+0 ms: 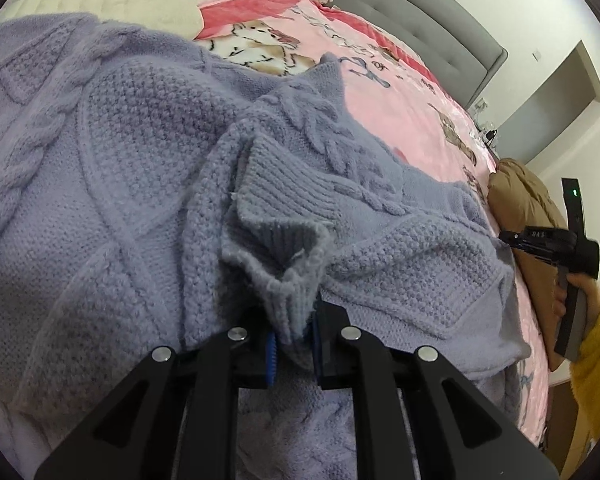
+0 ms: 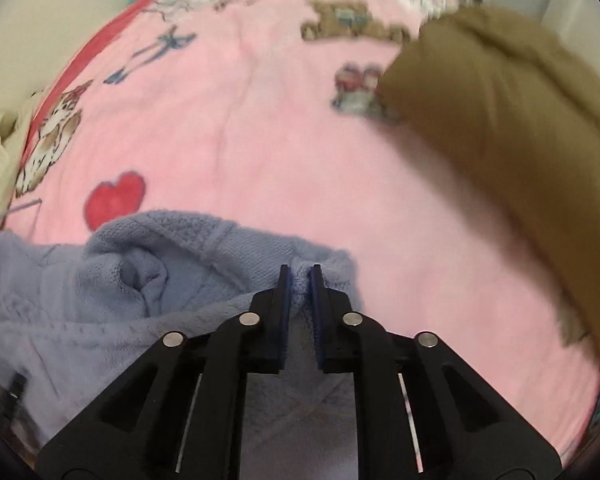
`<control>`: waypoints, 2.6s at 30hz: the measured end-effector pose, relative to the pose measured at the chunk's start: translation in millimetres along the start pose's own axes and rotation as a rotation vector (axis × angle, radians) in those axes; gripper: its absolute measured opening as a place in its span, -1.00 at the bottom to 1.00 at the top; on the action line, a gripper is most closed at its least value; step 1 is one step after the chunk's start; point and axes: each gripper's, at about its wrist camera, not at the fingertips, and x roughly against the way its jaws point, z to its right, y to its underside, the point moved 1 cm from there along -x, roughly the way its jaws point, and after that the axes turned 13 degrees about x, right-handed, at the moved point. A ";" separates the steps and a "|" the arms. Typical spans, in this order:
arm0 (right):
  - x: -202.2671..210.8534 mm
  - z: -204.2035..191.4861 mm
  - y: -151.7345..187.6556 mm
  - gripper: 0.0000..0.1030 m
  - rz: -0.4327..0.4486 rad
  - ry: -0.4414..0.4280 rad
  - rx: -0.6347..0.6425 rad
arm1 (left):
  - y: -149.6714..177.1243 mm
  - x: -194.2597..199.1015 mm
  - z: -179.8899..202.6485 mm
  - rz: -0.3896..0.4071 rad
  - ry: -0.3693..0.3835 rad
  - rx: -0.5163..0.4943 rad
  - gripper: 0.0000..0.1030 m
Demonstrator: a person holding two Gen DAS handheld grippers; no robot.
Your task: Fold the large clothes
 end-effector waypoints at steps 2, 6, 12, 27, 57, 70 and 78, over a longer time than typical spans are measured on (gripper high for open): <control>3.1 2.4 1.7 -0.85 0.012 0.033 -0.003 | -1.3 -1.9 1.8 -0.001 -0.008 -0.005 -0.74; 18.7 18.0 1.7 -0.85 0.068 0.105 -0.013 | -6.2 5.8 10.0 0.046 -0.005 -0.027 -0.74; -9.4 34.6 7.4 -0.85 0.011 0.147 -0.051 | -7.3 -8.0 -0.7 0.003 -0.001 -0.028 -0.73; 76.6 -1.1 41.9 -0.03 0.358 -0.071 0.059 | 11.5 61.8 29.0 0.254 -0.097 -0.246 -0.22; 71.8 -103.5 58.5 0.35 0.321 -0.164 0.160 | 20.2 54.6 33.6 0.162 -0.023 -0.208 0.04; -15.8 -251.2 -82.9 -0.25 0.084 -0.636 0.027 | 6.6 72.0 0.5 0.137 -0.035 -0.119 0.05; -13.8 -254.8 -85.7 -0.15 0.085 -0.807 -0.037 | -5.0 69.4 -12.6 0.146 -0.049 -0.077 0.05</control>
